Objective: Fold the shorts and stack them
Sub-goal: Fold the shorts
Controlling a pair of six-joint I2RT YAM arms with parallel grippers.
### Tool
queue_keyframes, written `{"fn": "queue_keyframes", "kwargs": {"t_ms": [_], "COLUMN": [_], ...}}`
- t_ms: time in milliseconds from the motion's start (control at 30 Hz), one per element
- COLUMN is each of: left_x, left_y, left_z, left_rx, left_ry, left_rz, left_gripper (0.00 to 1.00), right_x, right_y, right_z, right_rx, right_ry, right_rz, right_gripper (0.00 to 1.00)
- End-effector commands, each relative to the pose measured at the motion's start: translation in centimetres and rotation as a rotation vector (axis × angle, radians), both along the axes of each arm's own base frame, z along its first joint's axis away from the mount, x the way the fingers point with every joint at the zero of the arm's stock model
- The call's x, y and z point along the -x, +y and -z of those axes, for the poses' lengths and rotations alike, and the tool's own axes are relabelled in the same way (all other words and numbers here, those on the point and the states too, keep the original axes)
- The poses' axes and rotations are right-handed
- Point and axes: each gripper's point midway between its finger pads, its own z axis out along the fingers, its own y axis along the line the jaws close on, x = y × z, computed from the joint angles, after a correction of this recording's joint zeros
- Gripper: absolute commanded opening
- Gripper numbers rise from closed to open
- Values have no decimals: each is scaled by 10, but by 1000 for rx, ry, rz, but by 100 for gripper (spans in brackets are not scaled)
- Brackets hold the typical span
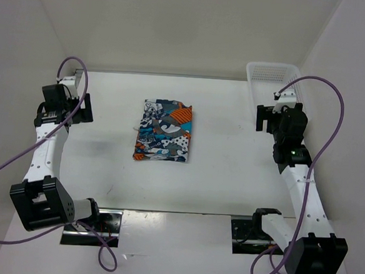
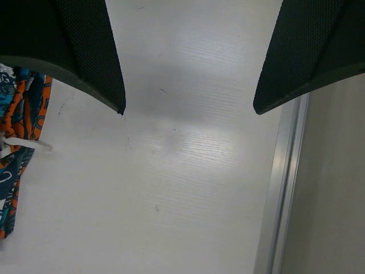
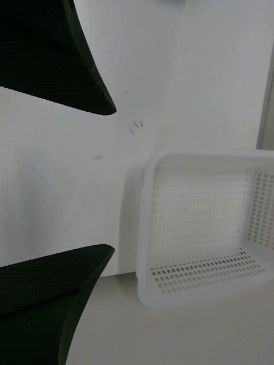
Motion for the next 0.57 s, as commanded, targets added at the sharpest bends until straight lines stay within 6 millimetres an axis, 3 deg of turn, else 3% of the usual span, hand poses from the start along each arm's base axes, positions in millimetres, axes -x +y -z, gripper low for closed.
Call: {"fn": "queue_keyframes", "kwargs": {"t_ms": [0, 200, 533], "left_x": [-2, -2, 1], "left_y": [4, 1, -6], "left_z": [-14, -17, -16], "left_rx": [-25, -18, 0], "left_ry": [-60, -72, -78], "left_rz": [-7, 8, 32], "left_gripper": [100, 100, 100], "right_x": [2, 6, 8], "right_y": [2, 4, 9], "right_z": [-13, -17, -7], "right_rx": [-18, -20, -27], "right_ry": [-61, -70, -52], "right_rz": [-11, -20, -47], "right_gripper": [99, 99, 100]}}
